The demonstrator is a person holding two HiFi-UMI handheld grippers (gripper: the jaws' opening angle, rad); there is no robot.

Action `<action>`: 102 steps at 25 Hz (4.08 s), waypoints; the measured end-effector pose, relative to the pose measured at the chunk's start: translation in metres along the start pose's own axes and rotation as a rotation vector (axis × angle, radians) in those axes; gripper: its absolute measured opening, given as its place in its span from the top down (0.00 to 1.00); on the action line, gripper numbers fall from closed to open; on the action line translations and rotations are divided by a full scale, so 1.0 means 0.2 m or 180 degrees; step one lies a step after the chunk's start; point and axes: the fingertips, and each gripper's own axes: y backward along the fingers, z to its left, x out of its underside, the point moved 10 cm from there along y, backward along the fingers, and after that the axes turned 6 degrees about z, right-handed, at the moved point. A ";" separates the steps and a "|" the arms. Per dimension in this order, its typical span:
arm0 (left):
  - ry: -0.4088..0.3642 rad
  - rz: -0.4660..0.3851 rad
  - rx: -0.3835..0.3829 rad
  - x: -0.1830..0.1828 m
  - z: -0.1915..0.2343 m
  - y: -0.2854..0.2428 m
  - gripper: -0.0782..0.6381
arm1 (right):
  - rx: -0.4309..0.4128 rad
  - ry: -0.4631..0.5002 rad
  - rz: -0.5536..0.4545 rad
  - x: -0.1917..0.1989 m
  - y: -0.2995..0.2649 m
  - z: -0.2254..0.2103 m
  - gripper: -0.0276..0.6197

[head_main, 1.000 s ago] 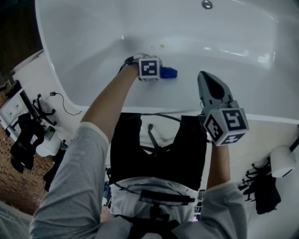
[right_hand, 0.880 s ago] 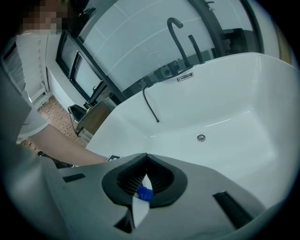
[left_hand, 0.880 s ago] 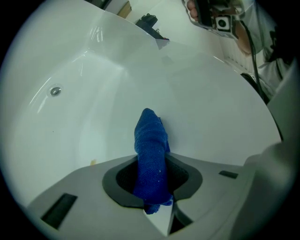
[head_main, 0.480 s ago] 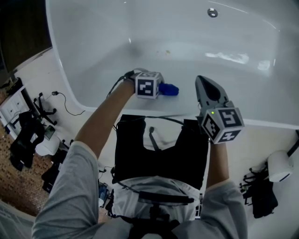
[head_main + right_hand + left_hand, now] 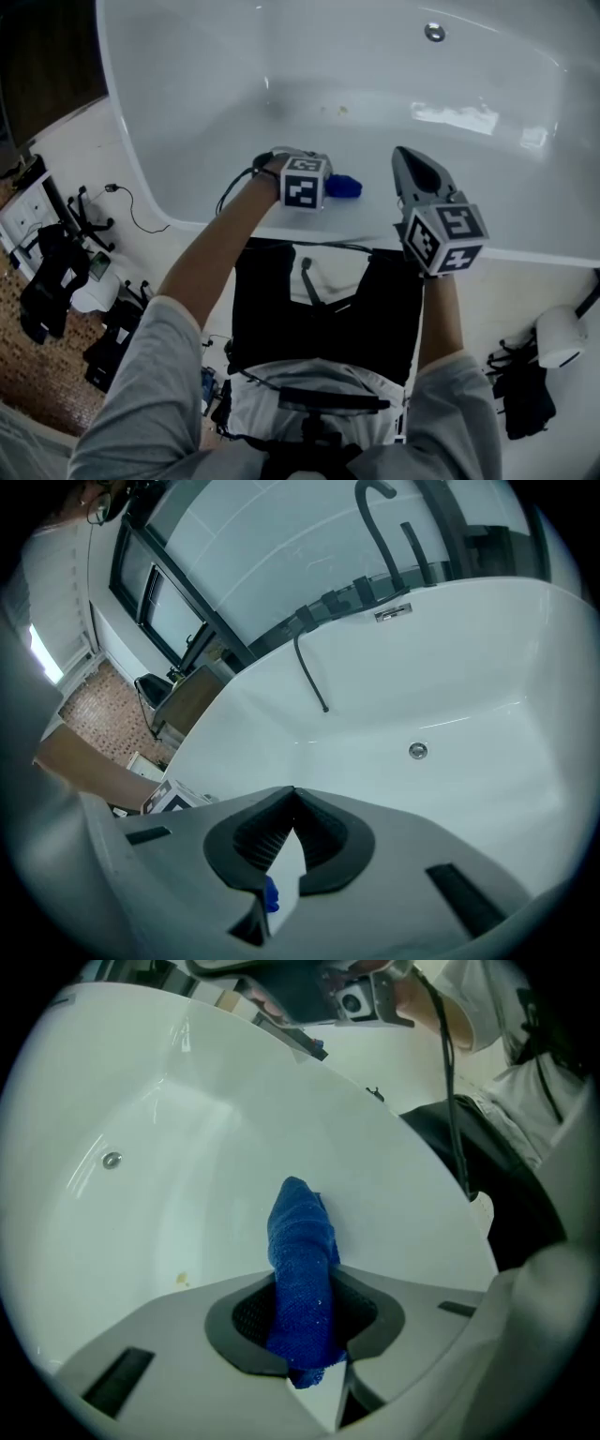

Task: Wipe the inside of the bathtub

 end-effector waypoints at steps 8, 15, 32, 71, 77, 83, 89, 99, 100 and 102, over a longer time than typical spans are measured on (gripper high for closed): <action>0.0215 -0.0136 0.0038 0.02 0.24 -0.19 0.75 | 0.0023 0.0135 0.0097 0.02 -0.21 -0.10 0.94; 0.0432 -0.0086 0.0087 0.08 0.44 -0.33 0.75 | -0.0044 0.0256 0.0028 0.03 -0.38 -0.16 0.94; 0.0265 -0.0289 0.0119 0.07 0.55 -0.39 0.76 | -0.0072 0.0183 0.0004 0.09 -0.47 -0.26 0.94; 0.0469 0.0457 -0.0291 0.28 0.85 -0.64 0.76 | -0.0070 0.0386 0.0225 0.02 -0.82 -0.33 0.94; 0.0544 0.0446 -0.0199 0.30 0.91 -0.71 0.76 | -0.0059 0.0330 0.0273 0.06 -0.86 -0.39 0.94; 0.0350 0.0451 -0.0259 0.25 0.85 -0.64 0.76 | -0.0099 0.0218 0.0295 0.09 -0.85 -0.39 0.94; 0.0198 0.0235 -0.0069 0.09 0.66 -0.49 0.76 | -0.0055 0.0186 0.0265 0.07 -0.75 -0.37 0.94; 0.0527 -0.0187 0.0008 0.13 0.49 -0.41 0.76 | -0.0023 0.0211 0.0304 0.09 -0.72 -0.39 0.94; 0.0539 -0.0003 -0.0116 0.17 0.52 -0.42 0.76 | -0.0026 0.0233 0.0308 0.08 -0.74 -0.39 0.94; 0.0528 0.0292 -0.0328 0.23 0.58 -0.47 0.76 | -0.0031 0.0281 0.0319 0.07 -0.78 -0.40 0.94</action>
